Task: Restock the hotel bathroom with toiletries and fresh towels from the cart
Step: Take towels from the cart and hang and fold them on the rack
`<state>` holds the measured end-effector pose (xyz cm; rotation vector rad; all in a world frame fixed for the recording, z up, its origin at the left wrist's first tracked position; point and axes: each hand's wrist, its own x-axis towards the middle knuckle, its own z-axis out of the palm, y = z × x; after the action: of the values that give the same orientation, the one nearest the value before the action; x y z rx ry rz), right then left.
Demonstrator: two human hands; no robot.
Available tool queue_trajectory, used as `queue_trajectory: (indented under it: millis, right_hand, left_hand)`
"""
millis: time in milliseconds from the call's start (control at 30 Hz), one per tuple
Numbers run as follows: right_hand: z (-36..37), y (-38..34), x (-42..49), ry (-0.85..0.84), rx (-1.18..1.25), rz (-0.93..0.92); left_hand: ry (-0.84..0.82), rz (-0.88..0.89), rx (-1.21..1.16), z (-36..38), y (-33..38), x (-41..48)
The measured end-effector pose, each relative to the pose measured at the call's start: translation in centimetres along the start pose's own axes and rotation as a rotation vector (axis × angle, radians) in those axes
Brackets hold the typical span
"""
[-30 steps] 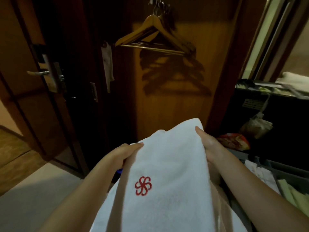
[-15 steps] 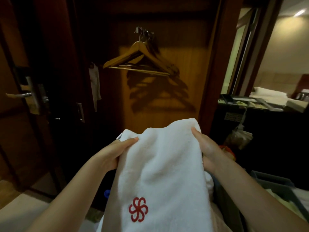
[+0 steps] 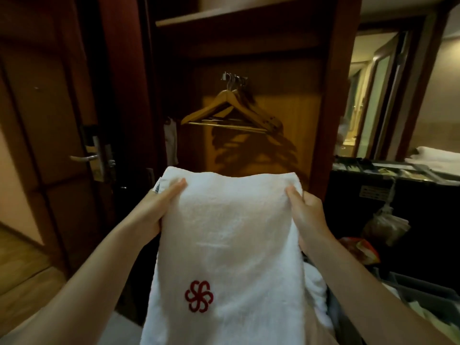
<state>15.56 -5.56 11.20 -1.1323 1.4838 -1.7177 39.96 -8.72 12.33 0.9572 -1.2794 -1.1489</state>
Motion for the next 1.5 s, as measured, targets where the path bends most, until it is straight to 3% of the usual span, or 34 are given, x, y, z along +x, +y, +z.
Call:
queue_trajectory:
  millis: [233,767,1100,1500]
  right_hand:
    - [0.3,-1.8,-1.9,-0.196,0.030,-0.071]
    - [-2.4,-7.2,-10.6,-0.728,0.482,0.253]
    - [-4.3,-12.5,-22.8,-1.123,0.640,0.161]
    - [-4.4,-16.7,-40.2,-1.532,0.616,0.094]
  left_hand:
    - [0.207,0.121,0.014,0.0,3.9,-6.7]
    - [0.823,0.331,-0.034,5.5,9.7,-25.2]
    - [1.150,0.424,0.134,7.2,14.7,-41.4]
    - [1.378,0.535,0.379,7.4,18.5,-60.2]
